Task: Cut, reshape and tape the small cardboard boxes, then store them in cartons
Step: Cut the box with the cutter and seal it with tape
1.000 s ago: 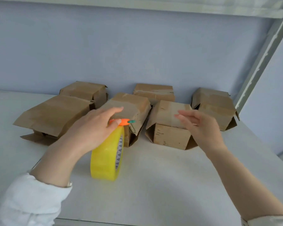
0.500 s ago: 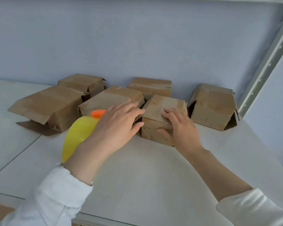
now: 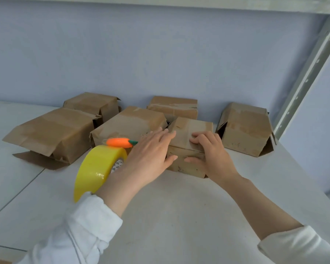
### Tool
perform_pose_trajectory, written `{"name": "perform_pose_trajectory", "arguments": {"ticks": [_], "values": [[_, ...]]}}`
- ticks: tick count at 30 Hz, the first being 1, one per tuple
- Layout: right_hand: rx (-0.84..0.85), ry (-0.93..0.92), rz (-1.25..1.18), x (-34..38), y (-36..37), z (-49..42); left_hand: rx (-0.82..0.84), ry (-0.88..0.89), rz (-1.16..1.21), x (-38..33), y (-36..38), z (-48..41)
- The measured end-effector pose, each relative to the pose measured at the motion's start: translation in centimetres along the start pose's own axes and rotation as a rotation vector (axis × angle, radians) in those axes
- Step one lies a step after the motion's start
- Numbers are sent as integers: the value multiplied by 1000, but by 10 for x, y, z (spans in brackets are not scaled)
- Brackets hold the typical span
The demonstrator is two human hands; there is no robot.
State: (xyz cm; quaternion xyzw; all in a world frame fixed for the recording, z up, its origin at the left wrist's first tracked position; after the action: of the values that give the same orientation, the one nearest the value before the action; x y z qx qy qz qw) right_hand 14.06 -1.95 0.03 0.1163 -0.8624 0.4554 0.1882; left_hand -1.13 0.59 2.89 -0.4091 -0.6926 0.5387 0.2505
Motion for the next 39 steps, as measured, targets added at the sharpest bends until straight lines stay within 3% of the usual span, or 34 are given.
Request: {"name": "perform_pose_trajectory", "arguments": {"ticks": [6,8,12,18,22,28,31,36,39], "values": [[21,486,-760,-16,-36,37,-102,-23,533,-3,0,1],[96,561,-799,-18,-31,52,-107,21,566,-9,1,0],[244,533,-709,-18,-36,66,-70,187,329,-21,0,5],[213,230,-323,0,-57,50,-36,358,185,-34,-2,4],[214,119,-9,9,-50,44,26,316,136,-25,0,3],[170,-7,258,24,-53,40,116,291,126,-28,-3,5],[235,-15,354,34,-56,37,168,168,138,-23,-21,13],[294,20,398,45,-59,30,-179,-123,372,39,-80,44],[279,21,439,53,-60,26,-113,-375,418,90,-60,67]]}}
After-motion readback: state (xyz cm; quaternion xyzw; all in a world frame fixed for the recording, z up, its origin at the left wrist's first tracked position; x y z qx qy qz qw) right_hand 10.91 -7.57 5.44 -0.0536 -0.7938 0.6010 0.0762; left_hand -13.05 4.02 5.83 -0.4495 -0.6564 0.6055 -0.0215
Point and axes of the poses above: each hand's wrist, its own z-axis away from the middle knuckle, its own y-axis out of the palm, x = y × z, the point moved 6 cm from there along -z, towards the middle knuckle, and after that the axes turned 14 degrees about y, right-handed, at the moved point
